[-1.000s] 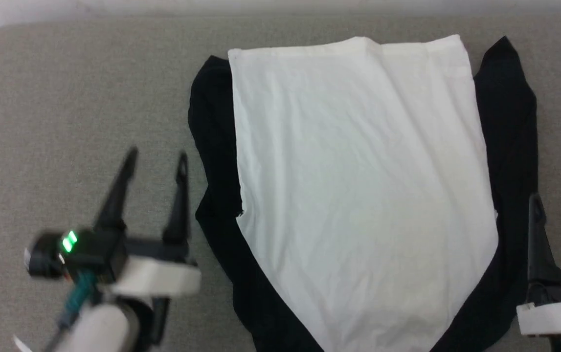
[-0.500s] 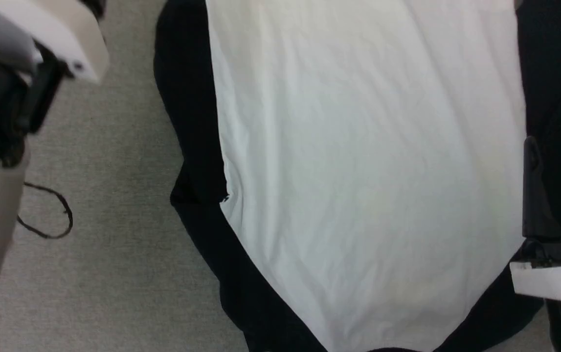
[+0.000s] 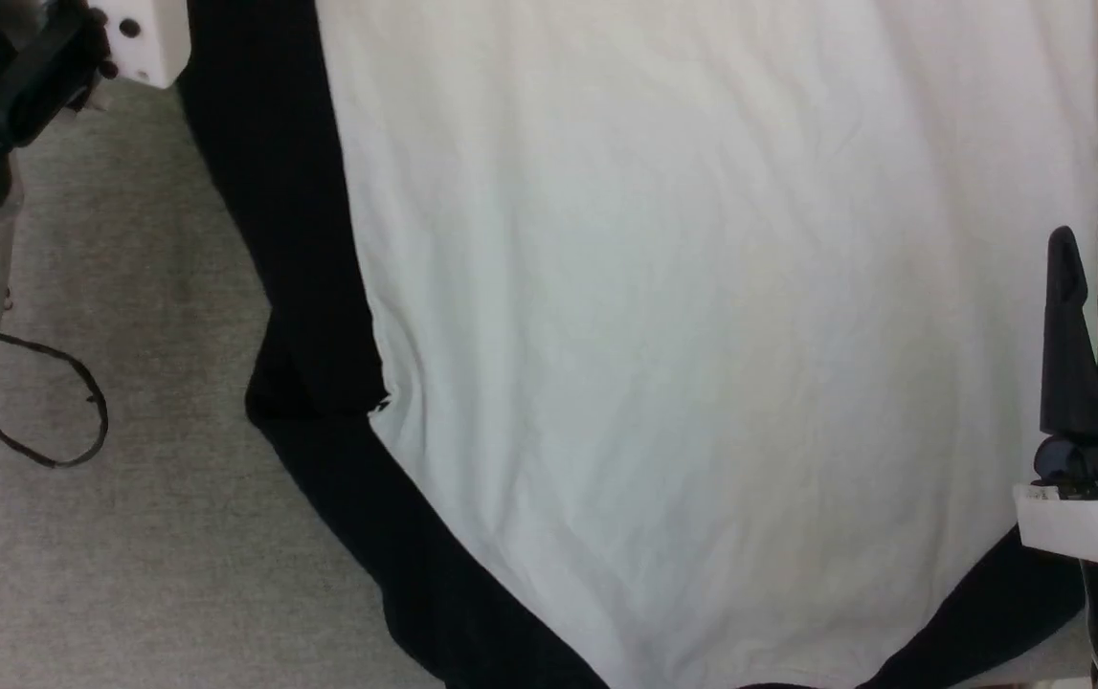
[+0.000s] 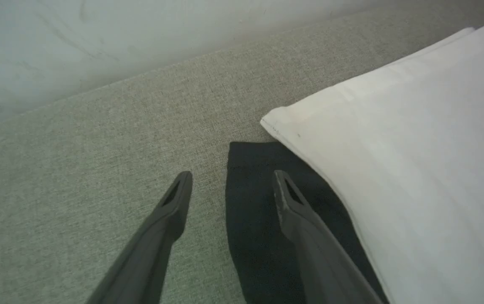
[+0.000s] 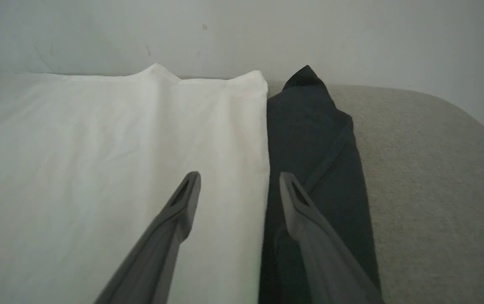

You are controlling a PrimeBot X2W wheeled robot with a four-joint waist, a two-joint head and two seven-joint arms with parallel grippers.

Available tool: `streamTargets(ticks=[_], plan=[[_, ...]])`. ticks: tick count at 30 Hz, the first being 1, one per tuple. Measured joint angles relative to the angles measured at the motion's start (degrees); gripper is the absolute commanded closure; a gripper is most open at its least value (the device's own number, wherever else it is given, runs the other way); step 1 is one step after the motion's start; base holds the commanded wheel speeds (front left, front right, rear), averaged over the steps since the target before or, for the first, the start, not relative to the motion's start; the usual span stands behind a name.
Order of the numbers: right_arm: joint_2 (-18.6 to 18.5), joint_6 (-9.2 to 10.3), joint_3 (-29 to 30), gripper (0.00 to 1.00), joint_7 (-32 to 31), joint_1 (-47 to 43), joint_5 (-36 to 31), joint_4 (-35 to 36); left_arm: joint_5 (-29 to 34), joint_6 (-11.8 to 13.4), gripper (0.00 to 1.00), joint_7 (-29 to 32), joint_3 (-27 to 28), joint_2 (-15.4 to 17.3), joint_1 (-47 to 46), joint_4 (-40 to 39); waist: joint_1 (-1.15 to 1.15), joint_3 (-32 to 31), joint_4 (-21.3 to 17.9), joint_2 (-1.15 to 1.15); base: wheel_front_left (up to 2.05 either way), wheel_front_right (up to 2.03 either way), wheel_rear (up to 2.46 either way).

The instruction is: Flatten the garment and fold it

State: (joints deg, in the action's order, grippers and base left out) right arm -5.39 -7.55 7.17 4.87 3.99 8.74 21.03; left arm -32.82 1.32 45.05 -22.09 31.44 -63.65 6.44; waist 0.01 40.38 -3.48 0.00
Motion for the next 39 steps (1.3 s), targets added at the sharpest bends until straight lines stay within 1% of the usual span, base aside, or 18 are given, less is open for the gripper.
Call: streamTargets(ticks=[5,7,8,9,10,11,15,17,22,27,30,33,39], plan=[[-0.1,0.0,0.1,0.0,0.4,0.7,0.4,-0.6,-1.1,0.0,0.0,1.2,-0.1,0.2,0.0,0.1,0.0,2.0,-1.3,0.0,0.0,0.0,0.0],[-0.2,0.0,0.2,0.0,0.5,0.7,0.4,-0.8,-1.6,0.4,0.0,2.5,-0.1,0.3,0.1,0.2,-0.01,2.5,-1.6,0.0,0.0,0.0,0.0],[-0.3,0.0,0.2,0.0,0.5,0.7,0.4,-0.9,-1.8,0.8,0.07,3.1,-0.1,0.4,0.1,0.1,-0.01,2.7,-1.8,0.0,0.0,0.0,0.0],[-0.3,0.0,0.2,0.0,0.6,0.8,0.4,-1.0,-2.0,1.2,0.25,3.7,0.0,0.6,0.1,0.0,-0.01,2.9,-1.9,0.0,0.0,0.0,0.0],[-0.3,0.0,0.2,0.0,0.7,0.9,0.4,-1.1,-2.0,1.5,0.59,4.2,0.1,0.9,0.1,-0.1,-0.02,3.0,-2.1,0.0,0.0,0.0,0.0],[-0.3,0.0,0.2,0.0,0.7,1.0,0.4,-1.1,-2.0,1.7,1.0,4.6,0.1,1.2,0.1,-0.3,-0.02,3.2,-2.3,0.0,0.0,0.0,0.0],[-0.3,0.0,0.3,0.0,0.7,1.6,0.4,-1.2,-2.6,2.3,1.0,4.8,0.8,1.8,0.5,-0.9,-0.01,3.4,-2.6,0.0,0.0,0.0,0.0],[-0.4,0.0,0.5,0.0,0.8,1.6,0.4,-1.3,-2.6,2.3,1.0,3.4,1.1,1.9,1.3,-1.3,-0.01,3.1,-2.5,0.0,0.0,0.0,0.0],[-0.6,0.0,0.8,0.0,0.7,1.5,0.2,-1.5,-2.6,3.4,1.0,-2.4,2.6,1.4,4.2,-1.3,-0.01,1.4,-2.0,0.0,0.0,0.0,0.0],[-0.6,0.0,0.3,0.0,0.6,1.3,-0.4,-1.8,-3.7,3.3,1.0,-9.8,5.1,0.1,6.7,-2.8,-0.01,-1.8,-1.2,0.0,0.0,0.0,0.0],[-0.5,0.0,0.2,0.0,0.2,0.6,-0.6,-2.2,-5.4,3.1,1.0,-13.2,6.7,-0.4,9.6,-5.0,-0.01,-4.1,-0.6,0.0,0.0,0.0,0.0],[0.0,0.0,0.3,0.0,0.1,-0.3,-0.6,-2.8,-7.1,2.9,1.0,-15.5,9.5,0.2,14.0,-8.1,-0.02,-6.8,0.0,0.0,0.0,0.0,0.0],[1.2,0.0,0.2,0.0,-0.3,-2.4,-1.0,-3.2,-10.4,5.9,1.0,-19.2,18.2,3.3,24.9,-15.0,-0.02,-12.4,1.2,0.0,0.0,0.0,0.0]])
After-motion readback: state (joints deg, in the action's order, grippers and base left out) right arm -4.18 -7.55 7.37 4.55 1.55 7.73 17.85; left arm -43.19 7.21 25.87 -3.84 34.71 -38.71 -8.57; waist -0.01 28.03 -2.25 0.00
